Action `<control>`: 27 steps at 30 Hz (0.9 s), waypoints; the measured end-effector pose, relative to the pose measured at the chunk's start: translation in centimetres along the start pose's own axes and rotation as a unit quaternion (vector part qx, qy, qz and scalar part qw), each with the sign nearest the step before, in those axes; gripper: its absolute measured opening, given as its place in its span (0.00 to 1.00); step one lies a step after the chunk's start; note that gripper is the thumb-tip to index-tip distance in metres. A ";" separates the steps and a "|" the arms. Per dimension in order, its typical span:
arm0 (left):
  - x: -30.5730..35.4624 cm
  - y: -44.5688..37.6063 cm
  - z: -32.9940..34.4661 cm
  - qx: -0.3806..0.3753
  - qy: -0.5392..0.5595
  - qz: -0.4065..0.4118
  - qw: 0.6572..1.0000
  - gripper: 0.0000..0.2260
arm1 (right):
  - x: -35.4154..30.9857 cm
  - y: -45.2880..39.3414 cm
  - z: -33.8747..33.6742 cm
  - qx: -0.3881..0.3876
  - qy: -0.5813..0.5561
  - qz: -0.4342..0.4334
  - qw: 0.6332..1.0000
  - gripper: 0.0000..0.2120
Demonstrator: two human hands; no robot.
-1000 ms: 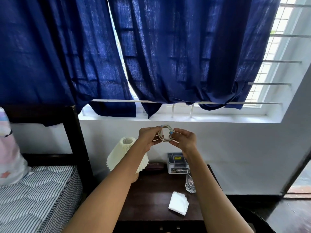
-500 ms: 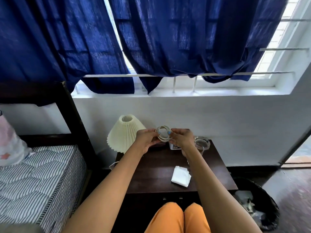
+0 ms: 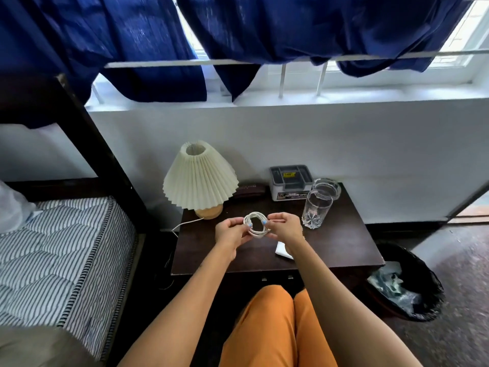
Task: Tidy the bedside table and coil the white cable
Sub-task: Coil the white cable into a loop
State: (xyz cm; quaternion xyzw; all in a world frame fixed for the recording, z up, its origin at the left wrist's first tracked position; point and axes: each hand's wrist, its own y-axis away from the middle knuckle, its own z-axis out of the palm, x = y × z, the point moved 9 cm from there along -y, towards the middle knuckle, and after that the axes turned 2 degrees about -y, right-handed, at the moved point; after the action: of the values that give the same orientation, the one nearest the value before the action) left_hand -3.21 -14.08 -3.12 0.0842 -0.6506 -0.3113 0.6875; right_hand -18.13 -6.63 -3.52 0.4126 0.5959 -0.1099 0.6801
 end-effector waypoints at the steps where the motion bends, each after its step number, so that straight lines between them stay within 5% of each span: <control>1: -0.5 -0.3 -0.4 0.007 -0.002 -0.007 1.000 0.08 | 0.5 -0.2 0.2 0.000 0.009 0.003 1.000 0.09; 7: -3.3 -2.3 -3.1 0.045 0.014 -0.052 0.998 0.05 | 3.1 -1.3 2.7 0.005 0.069 0.005 0.998 0.10; 12: -4.8 -4.3 -6.6 0.099 0.025 -0.073 0.992 0.07 | 4.9 -2.4 6.0 -0.027 0.130 0.012 0.991 0.00; 27: -5.5 -9.0 -11.3 0.228 0.058 -0.048 0.971 0.10 | 4.7 -5.4 13.0 -0.136 0.215 -0.013 0.967 0.19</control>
State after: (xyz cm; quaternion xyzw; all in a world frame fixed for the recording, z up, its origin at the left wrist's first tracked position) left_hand 4.81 -21.58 -14.01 0.2876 -0.6588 -0.1827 0.6708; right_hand -10.97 -17.43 -10.76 0.3223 0.7428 0.0546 0.5842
